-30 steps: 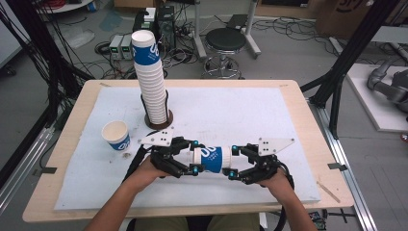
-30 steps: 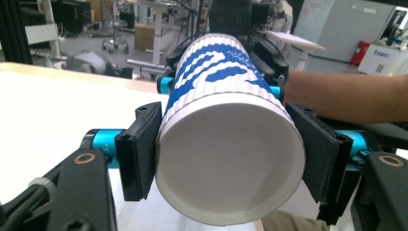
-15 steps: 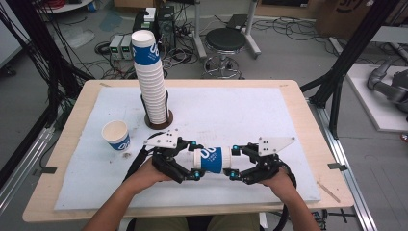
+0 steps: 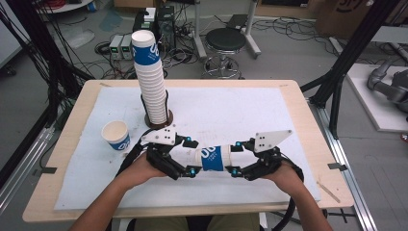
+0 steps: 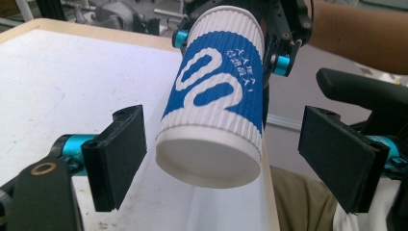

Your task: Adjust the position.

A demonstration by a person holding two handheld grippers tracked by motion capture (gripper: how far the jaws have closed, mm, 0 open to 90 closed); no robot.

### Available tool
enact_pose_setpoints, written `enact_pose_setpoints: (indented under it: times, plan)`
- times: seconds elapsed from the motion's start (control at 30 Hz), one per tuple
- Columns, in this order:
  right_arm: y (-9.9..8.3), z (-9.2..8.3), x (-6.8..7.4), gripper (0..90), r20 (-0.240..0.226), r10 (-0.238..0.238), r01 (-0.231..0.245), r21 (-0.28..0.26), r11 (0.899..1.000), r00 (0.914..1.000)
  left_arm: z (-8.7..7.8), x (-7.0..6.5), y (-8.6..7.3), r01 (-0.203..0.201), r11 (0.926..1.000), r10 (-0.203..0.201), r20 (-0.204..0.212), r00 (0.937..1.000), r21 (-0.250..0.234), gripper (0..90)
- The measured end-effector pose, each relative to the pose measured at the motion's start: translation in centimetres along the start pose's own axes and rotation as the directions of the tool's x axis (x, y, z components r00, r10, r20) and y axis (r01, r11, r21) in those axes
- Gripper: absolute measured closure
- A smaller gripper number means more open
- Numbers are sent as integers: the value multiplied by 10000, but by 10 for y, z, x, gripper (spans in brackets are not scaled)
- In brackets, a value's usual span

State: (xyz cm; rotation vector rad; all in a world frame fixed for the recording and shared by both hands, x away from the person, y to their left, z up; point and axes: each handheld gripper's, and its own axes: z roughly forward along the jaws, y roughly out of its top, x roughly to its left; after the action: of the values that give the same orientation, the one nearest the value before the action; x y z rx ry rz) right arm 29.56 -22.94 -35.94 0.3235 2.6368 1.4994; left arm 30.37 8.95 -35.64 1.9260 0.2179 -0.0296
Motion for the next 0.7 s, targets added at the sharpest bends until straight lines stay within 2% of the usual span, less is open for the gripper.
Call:
enact_pose_setpoints:
  times: [0.13, 0.3, 0.5, 0.6, 0.7]
  plan:
    - [6, 1, 0, 333, -145, -324, 329, 332, 9989, 9994, 2, 1, 4, -157, 9988, 170, -263, 9995, 471, 172]
    - [17, 1, 0, 332, -51, -664, 666, 849, 9942, 9978, 8, 1, 9, -354, 9949, 366, -117, 9993, 945, 172]
    - [30, 5, 5, 326, -46, -1340, 1324, 1886, 9731, 9910, 16, 0, 10, -461, 9882, 470, -26, 9989, 1460, 173]
    - [35, 9, 7, 324, -117, -1539, 1525, 2290, 9614, 9880, 21, -1, 10, -572, 9814, 571, 60, 9984, 1830, 174]
    - [38, 13, 8, 322, -206, -1565, 1565, 2554, 9541, 9875, 25, -2, 8, -560, 9772, 549, 108, 9984, 2047, 177]
